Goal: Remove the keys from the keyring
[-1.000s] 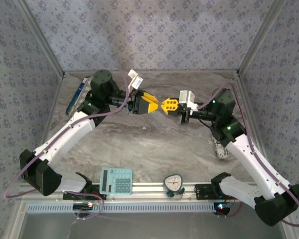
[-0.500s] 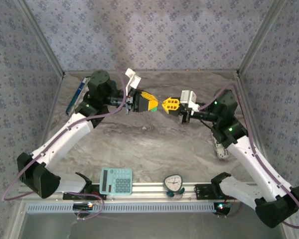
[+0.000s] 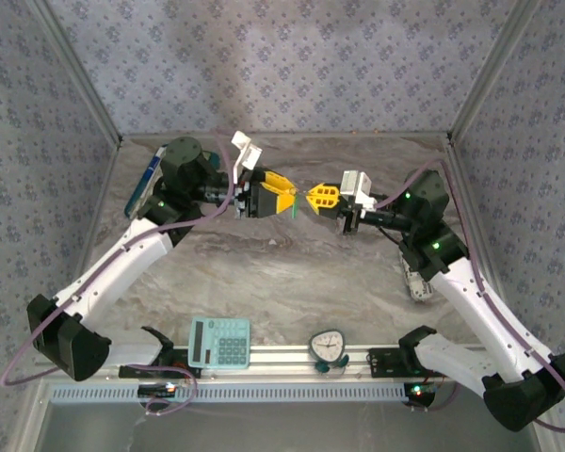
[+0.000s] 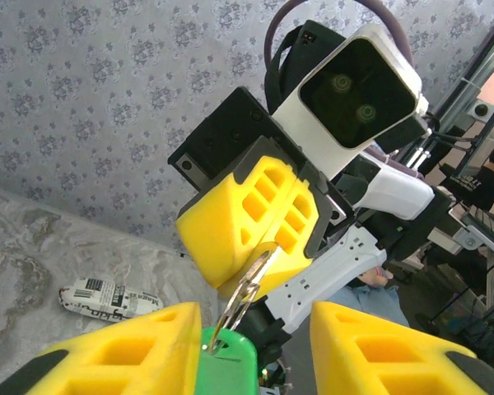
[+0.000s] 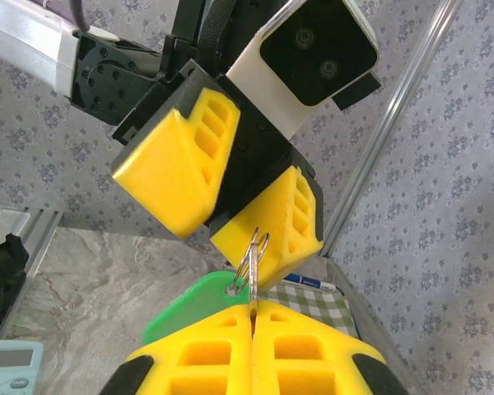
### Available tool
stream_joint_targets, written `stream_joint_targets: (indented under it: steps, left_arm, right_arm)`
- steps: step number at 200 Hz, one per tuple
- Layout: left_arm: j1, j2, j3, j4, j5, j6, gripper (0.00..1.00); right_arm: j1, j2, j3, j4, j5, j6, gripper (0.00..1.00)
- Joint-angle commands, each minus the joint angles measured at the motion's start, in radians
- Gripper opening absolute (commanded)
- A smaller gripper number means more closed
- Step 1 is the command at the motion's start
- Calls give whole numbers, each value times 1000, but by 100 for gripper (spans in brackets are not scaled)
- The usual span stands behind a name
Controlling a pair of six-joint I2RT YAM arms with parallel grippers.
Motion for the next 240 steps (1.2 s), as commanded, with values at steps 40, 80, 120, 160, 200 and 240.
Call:
stream_joint_targets:
  steps: [40,80,120,160,200,240]
  left_arm:
    - [19,-40,-9,41,-31,18,54]
    - [19,-29,8,40,-30,25,58]
    - [5,-15,23,23,-12,38,48]
    - [3,-14,23,19,-12,43,35]
    - [3,-10,31,14,-6,46,25]
    - [-1,-8,36,2,1,55,18]
  right_arm:
    - [12,-16,13,-21,4,-14,0]
    - [17,-10,18,-30,2,-14,0]
    - [18,-7,18,-24,12,-12,0]
    - [18,-4,21,-24,11,-11,0]
    - [18,1,26,-30,10,-10,0]
    - [19,3,28,-29,13,-10,0]
